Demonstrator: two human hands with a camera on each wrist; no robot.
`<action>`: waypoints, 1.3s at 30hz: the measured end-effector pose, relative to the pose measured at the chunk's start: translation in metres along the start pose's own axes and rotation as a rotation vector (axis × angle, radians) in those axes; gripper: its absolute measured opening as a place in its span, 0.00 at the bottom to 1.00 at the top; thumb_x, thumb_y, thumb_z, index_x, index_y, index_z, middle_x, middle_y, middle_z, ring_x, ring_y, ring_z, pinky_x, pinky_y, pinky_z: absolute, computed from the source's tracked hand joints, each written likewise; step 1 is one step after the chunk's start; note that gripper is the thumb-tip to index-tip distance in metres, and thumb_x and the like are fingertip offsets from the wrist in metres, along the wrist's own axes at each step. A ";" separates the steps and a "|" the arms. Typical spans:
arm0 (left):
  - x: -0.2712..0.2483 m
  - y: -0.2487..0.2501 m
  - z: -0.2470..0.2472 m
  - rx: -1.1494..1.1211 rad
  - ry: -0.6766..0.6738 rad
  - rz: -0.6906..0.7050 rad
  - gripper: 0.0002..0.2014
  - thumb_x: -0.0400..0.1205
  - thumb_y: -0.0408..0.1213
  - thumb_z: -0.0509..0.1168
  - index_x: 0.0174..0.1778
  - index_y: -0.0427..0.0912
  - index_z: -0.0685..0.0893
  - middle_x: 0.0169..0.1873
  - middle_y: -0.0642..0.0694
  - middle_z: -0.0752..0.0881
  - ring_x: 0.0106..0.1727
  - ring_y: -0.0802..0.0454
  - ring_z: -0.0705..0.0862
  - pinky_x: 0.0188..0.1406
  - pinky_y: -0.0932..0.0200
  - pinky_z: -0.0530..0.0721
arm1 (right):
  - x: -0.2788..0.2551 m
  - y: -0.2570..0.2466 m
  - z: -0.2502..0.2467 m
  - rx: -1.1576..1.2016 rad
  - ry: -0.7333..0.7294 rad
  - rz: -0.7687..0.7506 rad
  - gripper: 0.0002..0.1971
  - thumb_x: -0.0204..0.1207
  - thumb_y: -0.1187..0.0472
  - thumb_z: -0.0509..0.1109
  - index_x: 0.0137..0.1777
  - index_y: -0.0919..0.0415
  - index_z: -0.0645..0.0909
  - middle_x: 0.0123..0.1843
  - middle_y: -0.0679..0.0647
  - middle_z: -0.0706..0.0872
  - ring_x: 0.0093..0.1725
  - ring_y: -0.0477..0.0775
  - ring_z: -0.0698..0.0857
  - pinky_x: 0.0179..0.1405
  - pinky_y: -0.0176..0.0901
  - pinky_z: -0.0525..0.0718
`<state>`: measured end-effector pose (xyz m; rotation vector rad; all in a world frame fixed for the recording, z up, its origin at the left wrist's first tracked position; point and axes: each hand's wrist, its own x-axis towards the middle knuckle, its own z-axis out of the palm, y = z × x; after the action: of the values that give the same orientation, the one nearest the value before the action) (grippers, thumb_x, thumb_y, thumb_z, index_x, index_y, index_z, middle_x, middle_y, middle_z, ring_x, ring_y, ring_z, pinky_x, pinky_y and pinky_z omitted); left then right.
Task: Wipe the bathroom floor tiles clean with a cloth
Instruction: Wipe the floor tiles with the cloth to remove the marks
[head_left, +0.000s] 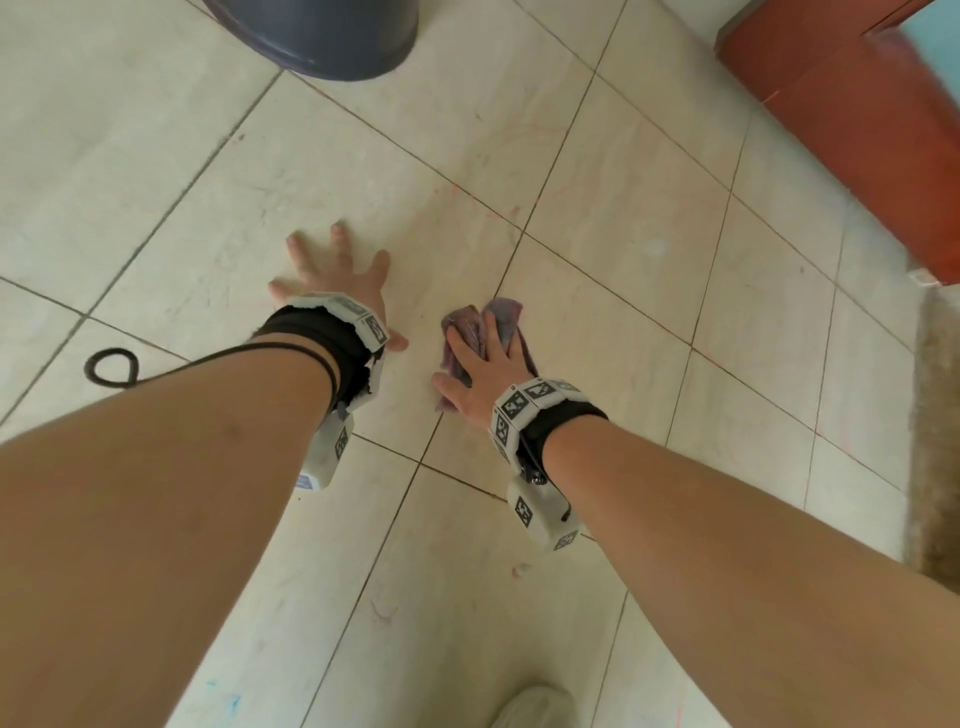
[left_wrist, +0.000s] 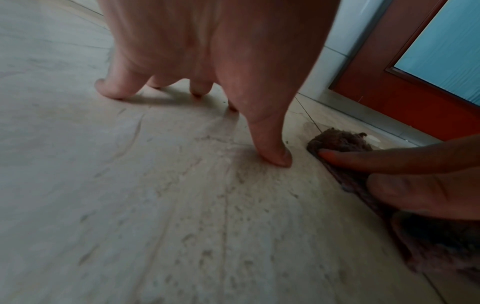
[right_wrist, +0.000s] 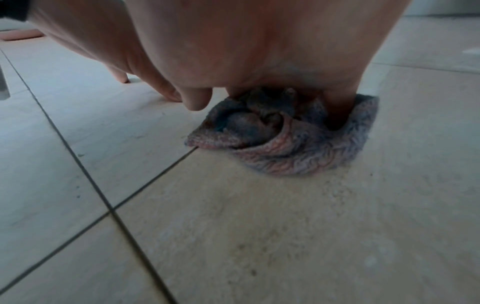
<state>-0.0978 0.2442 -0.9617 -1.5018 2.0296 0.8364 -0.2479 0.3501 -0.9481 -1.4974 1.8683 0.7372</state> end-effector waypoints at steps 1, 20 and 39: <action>0.003 0.000 0.000 -0.005 0.002 -0.003 0.56 0.69 0.68 0.72 0.85 0.64 0.42 0.84 0.47 0.29 0.81 0.25 0.31 0.71 0.19 0.58 | -0.003 -0.002 -0.005 -0.023 -0.004 -0.009 0.36 0.83 0.34 0.46 0.86 0.43 0.38 0.86 0.57 0.30 0.83 0.62 0.27 0.82 0.58 0.31; 0.026 0.019 -0.032 -0.101 0.024 -0.108 0.56 0.68 0.71 0.70 0.84 0.67 0.39 0.83 0.49 0.28 0.78 0.18 0.30 0.68 0.13 0.51 | 0.098 0.028 -0.066 -0.157 0.136 -0.196 0.31 0.85 0.39 0.42 0.87 0.47 0.48 0.87 0.58 0.34 0.84 0.64 0.29 0.81 0.66 0.34; 0.043 0.019 -0.025 -0.161 0.102 -0.155 0.58 0.64 0.73 0.72 0.82 0.71 0.41 0.82 0.55 0.29 0.78 0.18 0.29 0.68 0.11 0.51 | 0.109 0.095 -0.098 -0.175 0.157 -0.151 0.32 0.82 0.37 0.36 0.85 0.40 0.35 0.85 0.52 0.28 0.85 0.62 0.34 0.83 0.65 0.45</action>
<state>-0.1282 0.2020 -0.9703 -1.7989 1.9244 0.8939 -0.3708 0.2268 -0.9640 -1.8333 1.8162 0.7458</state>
